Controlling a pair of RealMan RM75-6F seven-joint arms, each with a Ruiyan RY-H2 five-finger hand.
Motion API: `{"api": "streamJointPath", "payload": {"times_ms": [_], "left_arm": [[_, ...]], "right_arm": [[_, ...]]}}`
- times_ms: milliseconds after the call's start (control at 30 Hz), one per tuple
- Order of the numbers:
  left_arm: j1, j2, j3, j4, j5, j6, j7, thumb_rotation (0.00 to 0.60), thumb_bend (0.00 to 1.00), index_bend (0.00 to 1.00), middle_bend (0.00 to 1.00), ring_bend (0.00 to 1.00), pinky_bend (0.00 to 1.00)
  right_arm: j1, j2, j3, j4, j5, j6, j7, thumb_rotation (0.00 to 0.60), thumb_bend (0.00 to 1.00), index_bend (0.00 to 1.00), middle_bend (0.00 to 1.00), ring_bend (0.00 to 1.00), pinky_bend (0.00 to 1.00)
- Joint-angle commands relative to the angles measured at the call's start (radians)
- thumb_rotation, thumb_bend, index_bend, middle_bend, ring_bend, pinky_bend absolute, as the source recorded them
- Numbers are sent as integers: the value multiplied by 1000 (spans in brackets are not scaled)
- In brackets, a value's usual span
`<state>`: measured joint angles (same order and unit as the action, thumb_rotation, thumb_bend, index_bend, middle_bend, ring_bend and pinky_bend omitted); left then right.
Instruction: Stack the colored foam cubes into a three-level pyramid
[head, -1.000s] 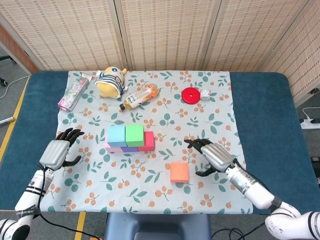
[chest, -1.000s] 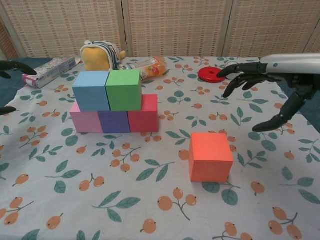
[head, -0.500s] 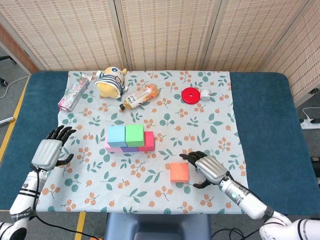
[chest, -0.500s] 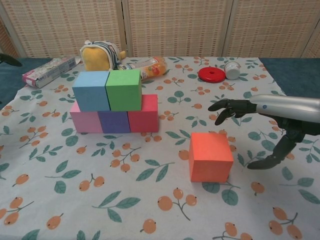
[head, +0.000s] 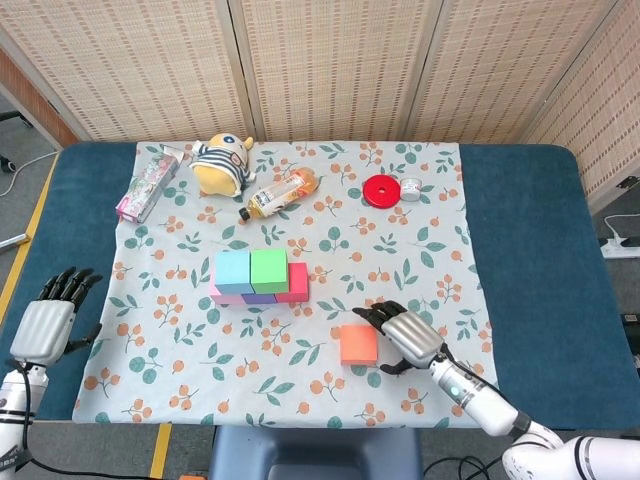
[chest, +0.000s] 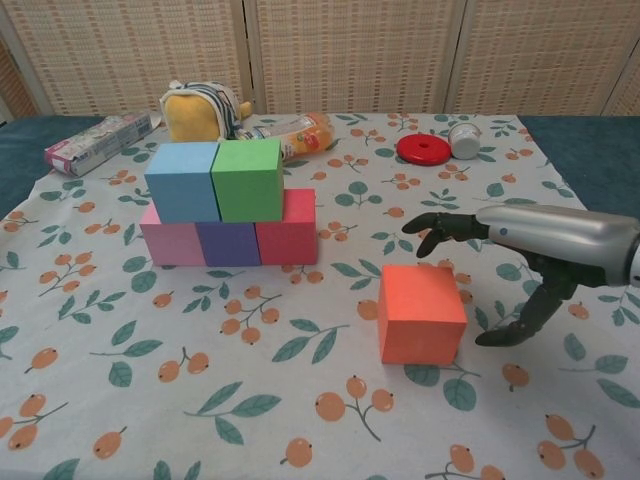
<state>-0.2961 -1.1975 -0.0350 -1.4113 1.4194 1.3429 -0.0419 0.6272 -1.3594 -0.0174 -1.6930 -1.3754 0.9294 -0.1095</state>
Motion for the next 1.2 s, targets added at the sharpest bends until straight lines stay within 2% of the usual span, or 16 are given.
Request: {"api": "streamJointPath", "payload": {"times_ms": [33,567,767,1000,1200], "left_arm": [[27,-4,10,18,16,34,-27,600,316,171,102,37,121],[61,-12,7,31,60,73,-70,600,316,173,103,37,121],[64,-9,4,28,64,69,-72,600,316,172,102,37,120],[65,-5,0,24,67,64,-81,600,316,172,100,37,120],[68,-5,-2,27,71,63,-87,600,317,172,99,36,119]], "right_arm": [[2,-17,7,12,6,-5,-9,600,0,25,148,98,129],[23,-89,41,61,40,-49,-4,600,0,98,188,108,129],[27,-94,37,77,17,-54,8,600,0,112,188,108,128],[27,-107,37,94,8,-54,16,600,0,202,188,108,129],[26,-112,39,100,10,-54,14,600,0,219,188,108,129]]}}
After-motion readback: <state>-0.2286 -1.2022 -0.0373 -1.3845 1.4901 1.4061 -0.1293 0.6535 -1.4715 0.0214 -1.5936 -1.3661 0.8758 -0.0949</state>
